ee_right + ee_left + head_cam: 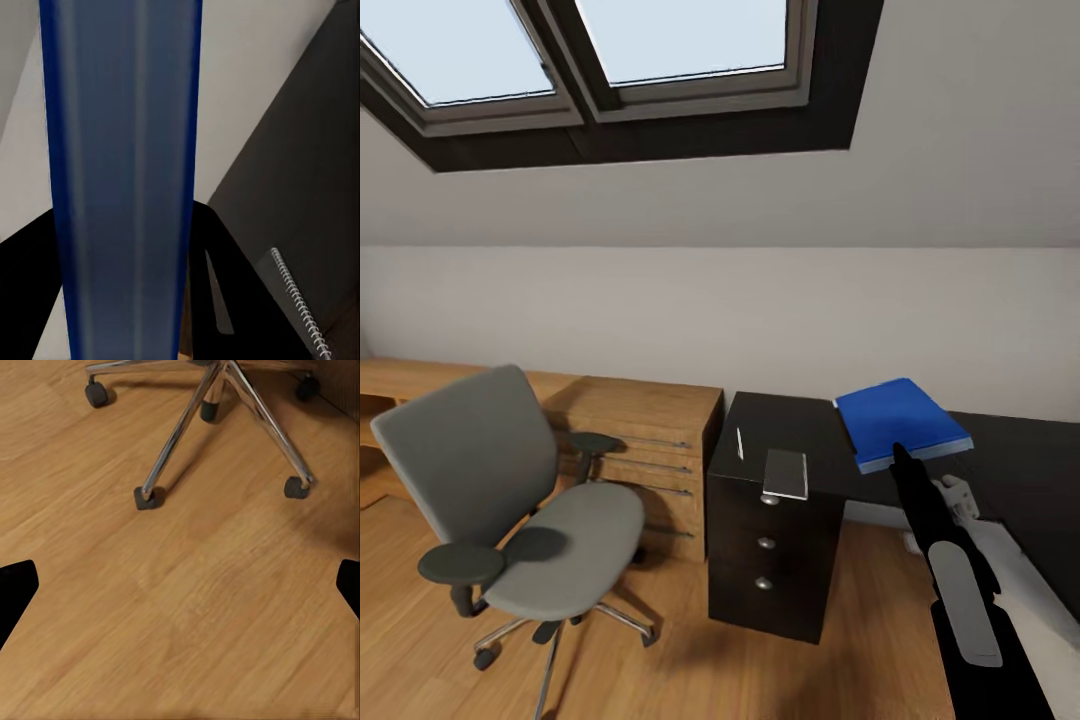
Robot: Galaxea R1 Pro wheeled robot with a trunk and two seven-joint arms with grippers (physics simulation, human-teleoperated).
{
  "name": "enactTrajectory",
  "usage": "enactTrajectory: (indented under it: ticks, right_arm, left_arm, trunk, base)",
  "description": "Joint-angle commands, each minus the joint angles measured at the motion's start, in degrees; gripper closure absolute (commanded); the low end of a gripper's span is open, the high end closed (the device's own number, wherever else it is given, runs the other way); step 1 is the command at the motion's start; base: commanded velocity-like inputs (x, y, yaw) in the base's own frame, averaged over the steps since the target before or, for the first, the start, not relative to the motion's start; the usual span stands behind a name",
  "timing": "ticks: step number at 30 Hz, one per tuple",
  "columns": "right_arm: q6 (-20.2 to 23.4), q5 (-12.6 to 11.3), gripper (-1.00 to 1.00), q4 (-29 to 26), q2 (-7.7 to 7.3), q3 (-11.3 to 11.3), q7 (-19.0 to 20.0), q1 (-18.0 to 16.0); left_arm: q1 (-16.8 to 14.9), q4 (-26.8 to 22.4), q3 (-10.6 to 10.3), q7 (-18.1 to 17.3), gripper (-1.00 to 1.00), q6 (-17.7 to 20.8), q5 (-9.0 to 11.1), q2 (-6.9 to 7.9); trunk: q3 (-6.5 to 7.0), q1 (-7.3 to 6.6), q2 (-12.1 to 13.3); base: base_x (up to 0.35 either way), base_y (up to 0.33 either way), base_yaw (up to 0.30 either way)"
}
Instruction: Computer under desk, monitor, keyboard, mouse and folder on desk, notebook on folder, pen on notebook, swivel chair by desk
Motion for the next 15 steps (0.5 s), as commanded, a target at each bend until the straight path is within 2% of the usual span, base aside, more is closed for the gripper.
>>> enactTrajectory:
  ticks: [1,3,15]
  right_arm:
    - [0.34,-0.33,1.00,-0.10,0.09,-0.13,-0.30,-0.06]
    - [0.34,-0.33,1.00,-0.03,0.13,-0.16,-0.35,-0.06]
    - [0.42,-0.53,1.00,1.97,-0.26,-0.15,-0.33,-0.05]
  left_arm:
    - [-0.03,-0.06,-0.49,0.45,-1.00,-0.28,0.40,0.07]
    - [-0.03,-0.06,-0.49,0.42,-1.00,-0.29,0.40,0.04]
    - [-0.03,-0.06,-0.49,0.45,-1.00,-0.30,0.47,0.12]
  trunk:
    - [0.05,-0.23,0.38]
    - [0.26,-0.67,1.18]
    - [-0.58,-0.67,1.18]
  base:
    - [0.000,0.000,-0.211]
    - [0.000,0.000,-0.211]
    - [0.000,0.000,-0.211]
